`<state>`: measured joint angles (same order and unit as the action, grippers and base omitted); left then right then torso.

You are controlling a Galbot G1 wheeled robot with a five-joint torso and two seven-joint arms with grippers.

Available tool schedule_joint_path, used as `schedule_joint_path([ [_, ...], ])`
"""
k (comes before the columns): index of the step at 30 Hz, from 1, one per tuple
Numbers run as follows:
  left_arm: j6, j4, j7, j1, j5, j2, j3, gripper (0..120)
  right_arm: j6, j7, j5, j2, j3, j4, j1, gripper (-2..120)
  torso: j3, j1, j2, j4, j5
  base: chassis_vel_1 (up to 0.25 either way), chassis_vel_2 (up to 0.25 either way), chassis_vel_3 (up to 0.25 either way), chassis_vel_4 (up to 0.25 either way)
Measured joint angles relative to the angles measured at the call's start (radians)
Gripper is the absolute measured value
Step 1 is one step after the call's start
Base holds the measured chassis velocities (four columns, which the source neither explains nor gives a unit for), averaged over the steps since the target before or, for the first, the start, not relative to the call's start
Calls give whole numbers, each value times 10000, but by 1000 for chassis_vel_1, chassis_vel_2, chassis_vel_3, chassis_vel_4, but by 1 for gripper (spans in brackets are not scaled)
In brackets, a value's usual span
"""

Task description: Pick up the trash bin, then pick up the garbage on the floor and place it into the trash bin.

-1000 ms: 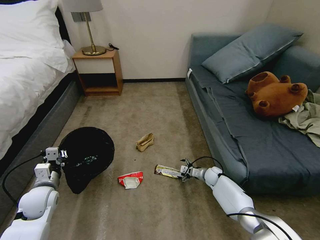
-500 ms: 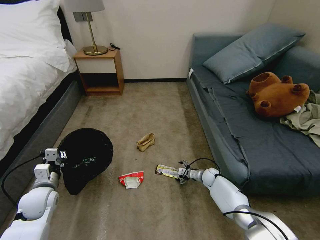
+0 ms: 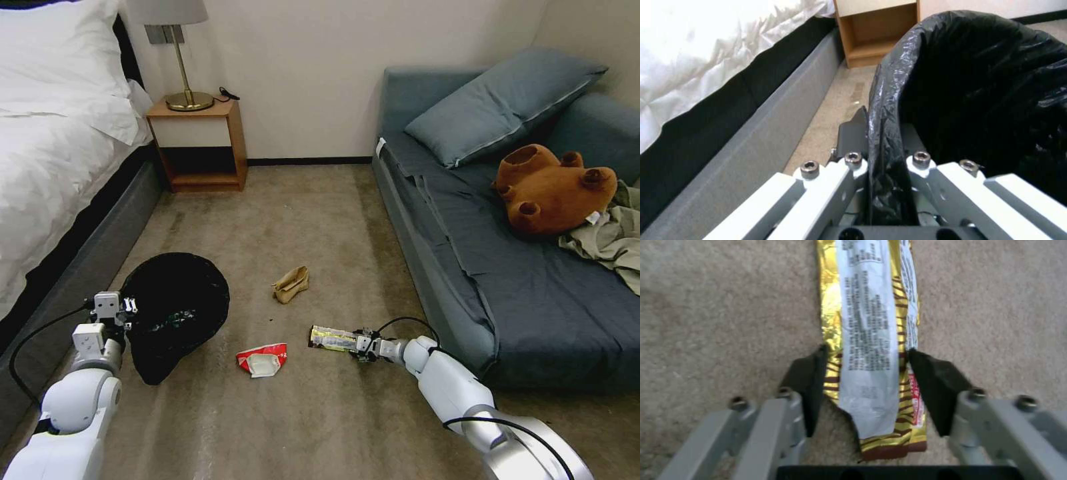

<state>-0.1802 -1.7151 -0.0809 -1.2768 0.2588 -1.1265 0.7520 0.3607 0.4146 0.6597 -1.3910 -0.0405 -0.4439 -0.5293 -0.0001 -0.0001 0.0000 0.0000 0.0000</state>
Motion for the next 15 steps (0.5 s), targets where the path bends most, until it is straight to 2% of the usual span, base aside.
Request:
schedule_joint_path([
  [1, -1, 15, -1, 12, -4, 0, -11, 4, 19, 34, 1, -1, 2, 28, 6, 41, 0, 0, 0, 0, -1, 0, 0, 0, 0],
  [2, -1, 15, -1, 12, -4, 0, -11, 4, 19, 34, 1, -1, 2, 28, 6, 41, 0, 0, 0, 0, -1, 0, 0, 0, 0],
  [5, -4, 45, -5, 49, -10, -3, -31, 4, 53, 97, 2, -2, 2, 156, 49, 23, 0, 0, -1, 3, 3, 0, 0, 0, 0],
  [7, -7, 51, -5, 58, -12, -7, -37, 4, 76, 160, 2, -3, -3, 215, 64, 19, 1, 0, -1, 4, 4, 0, 0, 0, 0],
  [8, -8, 55, -5, 63, -14, -9, -39, 4, 88, 211, 2, -9, -17, 264, 68, 11, 1, 0, 0, 4, 4, 0, 0, 0, 0],
  [9, -8, 55, -5, 63, -14, -9, -39, 4, 88, 211, 2, -9, -17, 264, 68, 11, 1, 0, 0, 4, 4, 0, 0, 0, 0],
  [11, -8, 72, -5, 66, -16, -14, -40, 4, 91, 265, 5, -26, -39, 286, 69, 1, 1, 0, 0, 3, 3, 0, 0, 0, 0],
  [15, -8, 75, -6, 65, -21, -18, -50, 4, 87, 281, 5, -29, -66, 225, 62, 0, 2, 1, 0, -1, -1, 0, 0, 0, 0],
])
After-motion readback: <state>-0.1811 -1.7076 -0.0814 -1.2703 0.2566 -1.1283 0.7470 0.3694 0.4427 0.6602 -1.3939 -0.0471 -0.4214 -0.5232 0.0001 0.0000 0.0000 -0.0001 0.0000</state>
